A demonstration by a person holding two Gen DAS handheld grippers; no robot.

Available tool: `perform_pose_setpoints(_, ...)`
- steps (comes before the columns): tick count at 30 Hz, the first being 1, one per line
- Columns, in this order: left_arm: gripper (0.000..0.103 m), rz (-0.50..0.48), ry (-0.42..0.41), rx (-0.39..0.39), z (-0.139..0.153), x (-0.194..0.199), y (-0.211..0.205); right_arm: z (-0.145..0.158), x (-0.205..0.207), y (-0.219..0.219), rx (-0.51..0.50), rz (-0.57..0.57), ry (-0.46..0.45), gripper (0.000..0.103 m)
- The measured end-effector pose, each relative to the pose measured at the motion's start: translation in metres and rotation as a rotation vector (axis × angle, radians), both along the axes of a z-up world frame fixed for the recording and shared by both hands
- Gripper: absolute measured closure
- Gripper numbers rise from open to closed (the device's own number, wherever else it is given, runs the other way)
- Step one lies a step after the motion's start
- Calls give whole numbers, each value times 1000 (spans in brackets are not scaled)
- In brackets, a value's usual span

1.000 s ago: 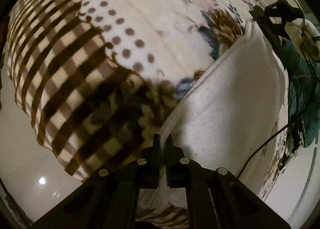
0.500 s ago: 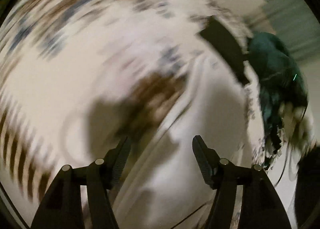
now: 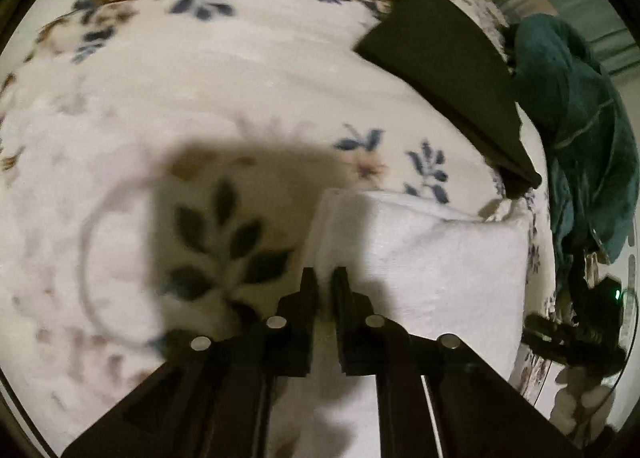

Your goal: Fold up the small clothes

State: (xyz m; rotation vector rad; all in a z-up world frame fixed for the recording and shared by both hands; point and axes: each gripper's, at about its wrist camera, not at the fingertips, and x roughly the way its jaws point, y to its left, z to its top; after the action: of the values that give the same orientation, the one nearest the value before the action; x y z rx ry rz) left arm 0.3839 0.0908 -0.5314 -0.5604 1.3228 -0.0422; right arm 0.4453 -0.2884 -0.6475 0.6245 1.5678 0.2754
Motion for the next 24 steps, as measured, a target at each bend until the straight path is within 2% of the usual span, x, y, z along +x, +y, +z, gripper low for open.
perform_pose_setpoints(1,95,-2,8,-9,6,-6,4,-2,-8,-4,11,-2,4,41)
perform_pose_setpoints(2,92,-20,3,-50,18,-18,8,-2,-17,-9,29,-8,6,41)
perform_pose_setpoints(4,58,-65,-19,-82,36,-43,14,0,-39,-20,62,-26,23,41)
perform_pose_setpoints(6,35,-102,-34,-77,55,-87,18,6,-64,-29,89,-40,33,41)
perform_pose_setpoints(9,35,-143,28,-58,59,-151,18,15,-123,-37,96,-29,61,40)
perform_pose_setpoints(10,35,-159,73,-43,54,-183,16,16,-145,-36,89,-25,80,40)
perform_pose_setpoints(14,35,-179,228,-107,19,-267,6,12,-234,-24,70,-20,187,40)
perform_pose_setpoints(15,35,-181,248,-109,10,-283,3,10,-255,-18,63,-8,214,40)
perform_pose_setpoints(17,39,-204,274,-65,-9,-311,-6,3,-299,0,52,-16,268,40)
perform_pose_setpoints(18,62,-209,267,-63,-12,-320,-9,-1,-316,8,51,-24,288,40)
perform_pose_setpoints(19,95,-219,262,-66,-15,-328,-13,-5,-333,17,46,-37,301,40)
perform_pose_setpoints(21,94,-230,212,-59,-11,-339,-14,-15,-362,36,32,-61,320,40)
perform_pose_setpoints(23,95,-224,177,-73,-2,-343,-10,-30,-388,54,31,-73,349,49)
perform_pose_setpoints(24,95,-221,170,-75,2,-345,-7,-37,-399,61,28,-75,366,75)
